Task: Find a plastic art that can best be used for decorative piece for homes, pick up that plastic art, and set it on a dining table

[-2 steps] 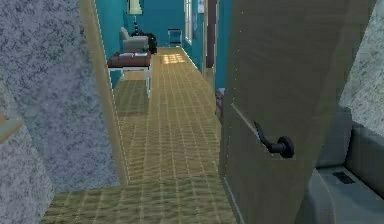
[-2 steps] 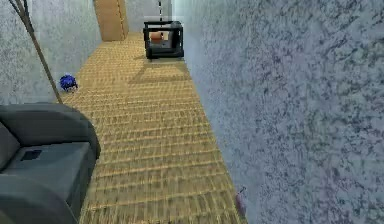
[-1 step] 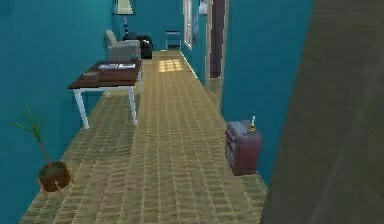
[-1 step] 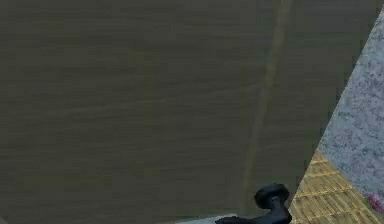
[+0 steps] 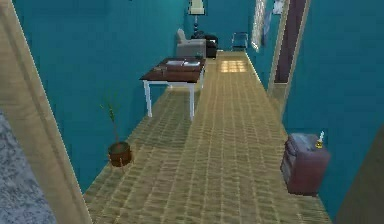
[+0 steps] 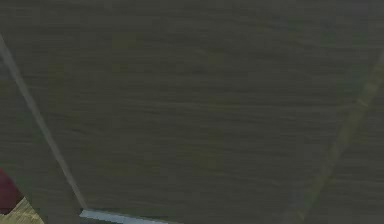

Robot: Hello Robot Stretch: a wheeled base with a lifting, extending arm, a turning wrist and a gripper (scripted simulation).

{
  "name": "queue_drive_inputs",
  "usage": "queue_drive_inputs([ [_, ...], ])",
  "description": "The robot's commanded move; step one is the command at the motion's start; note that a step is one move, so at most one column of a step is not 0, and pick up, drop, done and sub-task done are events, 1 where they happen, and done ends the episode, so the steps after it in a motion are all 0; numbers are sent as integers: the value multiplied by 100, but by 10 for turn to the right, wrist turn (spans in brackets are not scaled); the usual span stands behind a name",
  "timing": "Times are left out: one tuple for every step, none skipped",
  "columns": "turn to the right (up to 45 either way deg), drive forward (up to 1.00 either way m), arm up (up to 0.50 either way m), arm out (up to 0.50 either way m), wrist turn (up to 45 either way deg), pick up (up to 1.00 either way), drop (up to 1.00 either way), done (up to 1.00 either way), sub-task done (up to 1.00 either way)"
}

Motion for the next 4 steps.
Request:
queue_drive_inputs([
  [0, 5, 0, 0, 0, 0, 0, 0, 0],
  [60, 0, 0, 0, 0, 0, 0, 0, 0],
  [0, 60, 0, 0, 0, 0, 0, 0, 0],
  [150, 0, 0, 0, 0, 0, 0, 0, 0],
])
